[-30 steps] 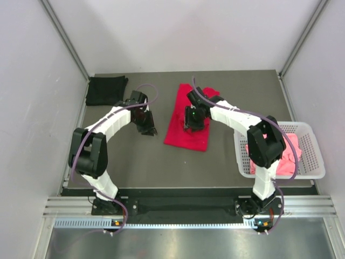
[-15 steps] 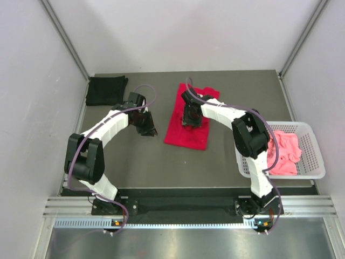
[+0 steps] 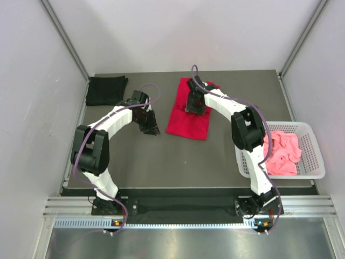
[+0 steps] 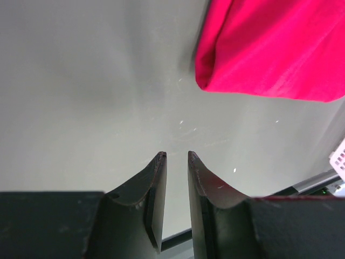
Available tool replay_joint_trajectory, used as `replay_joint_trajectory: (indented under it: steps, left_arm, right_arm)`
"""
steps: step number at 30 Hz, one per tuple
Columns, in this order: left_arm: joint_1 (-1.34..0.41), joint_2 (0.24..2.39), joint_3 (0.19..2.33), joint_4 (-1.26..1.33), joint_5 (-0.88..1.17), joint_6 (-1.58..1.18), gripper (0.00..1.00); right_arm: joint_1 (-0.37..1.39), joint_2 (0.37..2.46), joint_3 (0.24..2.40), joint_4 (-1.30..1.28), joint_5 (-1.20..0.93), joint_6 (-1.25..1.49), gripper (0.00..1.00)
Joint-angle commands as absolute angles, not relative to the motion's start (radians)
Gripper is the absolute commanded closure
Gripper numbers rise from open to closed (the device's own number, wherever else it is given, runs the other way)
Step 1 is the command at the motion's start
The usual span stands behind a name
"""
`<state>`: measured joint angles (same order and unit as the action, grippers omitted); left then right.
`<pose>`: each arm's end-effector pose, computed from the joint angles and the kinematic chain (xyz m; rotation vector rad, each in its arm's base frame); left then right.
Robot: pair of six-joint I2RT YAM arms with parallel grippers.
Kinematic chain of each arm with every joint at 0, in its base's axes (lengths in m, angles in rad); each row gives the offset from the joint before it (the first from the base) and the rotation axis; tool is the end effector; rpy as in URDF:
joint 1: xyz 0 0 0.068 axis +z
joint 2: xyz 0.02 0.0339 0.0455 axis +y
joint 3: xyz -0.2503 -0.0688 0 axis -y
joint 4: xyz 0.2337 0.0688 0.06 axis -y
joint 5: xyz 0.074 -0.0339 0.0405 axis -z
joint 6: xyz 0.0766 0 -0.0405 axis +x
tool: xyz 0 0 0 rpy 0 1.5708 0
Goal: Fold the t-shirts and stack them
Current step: Fold the tshirt
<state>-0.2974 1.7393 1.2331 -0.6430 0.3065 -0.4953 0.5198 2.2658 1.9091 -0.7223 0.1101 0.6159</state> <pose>0.3332 -0.1263 0.1653 -0.1847 2.7984 -0.6309 0.4304 0.2366 0.1480 0.1645 2.6545 0.2354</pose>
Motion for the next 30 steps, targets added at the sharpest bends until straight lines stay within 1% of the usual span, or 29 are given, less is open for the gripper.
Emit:
replay_joint_trajectory:
  steps: [1, 3, 6, 7, 10, 13, 16, 18, 19, 20, 21, 23, 26, 29, 30]
  left_arm:
    - [-0.302, 1.776, 1.299, -0.589, 0.367, -0.469, 0.73]
    - [-0.302, 1.796, 1.315, -0.534, 0.39, -0.476, 0.71]
    - [-0.302, 1.834, 1.331, -0.456, 0.462, -0.515, 0.69]
    - [-0.302, 1.865, 1.338, -0.448, 0.486, -0.538, 0.69]
    - [-0.304, 1.902, 1.344, -0.408, 0.5, -0.566, 0.69]
    - [-0.304, 1.936, 1.362, -0.4, 0.515, -0.566, 0.68]
    - [-0.304, 1.979, 1.388, -0.396, 0.551, -0.577, 0.68]
    - [-0.304, 1.999, 1.402, -0.391, 0.569, -0.584, 0.67]
    - [-0.305, 2.015, 1.414, -0.396, 0.572, -0.589, 0.66]
    - [-0.305, 2.025, 1.419, -0.396, 0.575, -0.588, 0.66]
    - [-0.307, 2.037, 1.423, -0.4, 0.577, -0.583, 0.65]
    - [-0.311, 2.049, 1.442, -0.429, 0.571, -0.574, 0.66]
    - [-0.314, 2.068, 1.451, -0.458, 0.569, -0.56, 0.66]
    - [-0.321, 2.077, 1.444, -0.477, 0.557, -0.546, 0.69]
    - [-0.322, 2.082, 1.439, -0.479, 0.557, -0.546, 0.72]
  right_arm:
    - [0.506, 2.278, 1.976, -0.736, 0.075, 0.566, 0.52]
    - [0.509, 2.26, 1.954, -0.739, 0.028, 0.555, 0.5]
    - [0.512, 2.18, 1.889, -0.742, 0.005, 0.512, 0.47]
    - [0.514, 2.133, 1.873, -0.745, 0.003, 0.487, 0.45]
    - [0.499, 2.051, 1.838, -0.784, -0.041, 0.431, 0.38]
    - [0.465, 1.97, 1.751, -0.787, -0.104, 0.4, 0.36]
    - [0.428, 1.901, 1.619, -0.753, -0.181, 0.364, 0.35]
    - [0.394, 1.865, 1.488, -0.706, -0.269, 0.353, 0.36]
    - [0.384, 1.841, 1.412, -0.669, -0.294, 0.359, 0.35]
    - [0.373, 1.832, 1.379, -0.645, -0.326, 0.359, 0.35]
    - [0.364, 1.824, 1.353, -0.629, -0.362, 0.356, 0.35]
    - [0.359, 1.812, 1.301, -0.592, -0.365, 0.348, 0.35]
    - [0.359, 1.824, 1.276, -0.555, -0.408, 0.336, 0.37]
    - [0.356, 1.851, 1.269, -0.534, -0.433, 0.331, 0.39]
    - [0.353, 1.864, 1.267, -0.529, -0.437, 0.331, 0.39]
